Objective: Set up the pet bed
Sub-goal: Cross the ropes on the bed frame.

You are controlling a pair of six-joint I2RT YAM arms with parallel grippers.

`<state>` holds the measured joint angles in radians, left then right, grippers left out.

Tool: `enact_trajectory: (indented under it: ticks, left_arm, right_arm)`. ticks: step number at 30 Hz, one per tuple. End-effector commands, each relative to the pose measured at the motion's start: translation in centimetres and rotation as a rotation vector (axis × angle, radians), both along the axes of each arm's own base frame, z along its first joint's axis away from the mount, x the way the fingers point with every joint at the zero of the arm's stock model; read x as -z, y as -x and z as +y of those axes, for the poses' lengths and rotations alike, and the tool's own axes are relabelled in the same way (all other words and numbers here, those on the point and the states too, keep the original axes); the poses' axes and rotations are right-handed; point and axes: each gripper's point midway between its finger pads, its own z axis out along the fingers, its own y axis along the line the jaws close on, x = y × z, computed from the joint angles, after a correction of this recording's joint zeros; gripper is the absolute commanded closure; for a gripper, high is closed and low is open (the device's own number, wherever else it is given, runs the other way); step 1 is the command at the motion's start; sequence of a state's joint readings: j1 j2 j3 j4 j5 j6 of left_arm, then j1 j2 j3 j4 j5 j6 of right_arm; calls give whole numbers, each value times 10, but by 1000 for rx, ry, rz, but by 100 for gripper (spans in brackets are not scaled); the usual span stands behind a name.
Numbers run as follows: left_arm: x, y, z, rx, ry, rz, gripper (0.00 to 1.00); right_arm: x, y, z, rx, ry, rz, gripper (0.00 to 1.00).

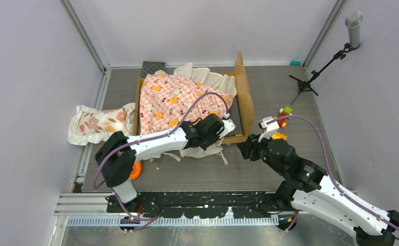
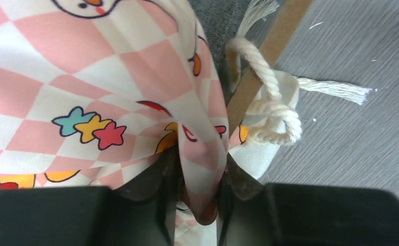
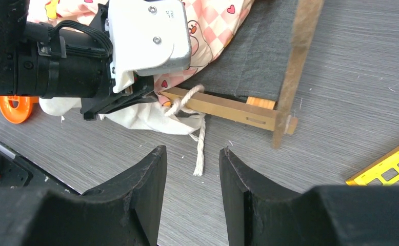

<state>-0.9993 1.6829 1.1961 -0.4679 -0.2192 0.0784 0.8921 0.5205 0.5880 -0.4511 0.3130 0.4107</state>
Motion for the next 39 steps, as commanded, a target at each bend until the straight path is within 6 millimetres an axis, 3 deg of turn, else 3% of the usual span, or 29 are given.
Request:
enact_trajectory:
  ticks: [1, 3, 8, 14, 29, 34, 39]
  left_arm:
    - [4, -9, -9, -21, 16, -6, 89]
    - [1, -7, -10, -22, 20, 3, 100]
    - [-16, -4, -15, -1, 70, -2, 100]
    - [-54, -6, -18, 30, 135, -48, 100]
    - [-147, -11, -22, 168, 373, 2, 100]
    - [-152, -11, -20, 181, 373, 8, 100]
    - [-160, -10, -16, 192, 372, 0, 100]
  right_arm:
    - [-5, 3, -3, 12, -33, -8, 53]
    - [-6, 3, -7, 24, -44, -15, 53]
    - [-8, 2, -15, 81, -94, -26, 53]
    - [-1, -7, -26, 212, -167, -12, 53]
    - [42, -26, -17, 434, -411, 134, 51]
    - [55, -31, -9, 456, -534, 141, 49]
    - [55, -44, -4, 429, -555, 24, 45]
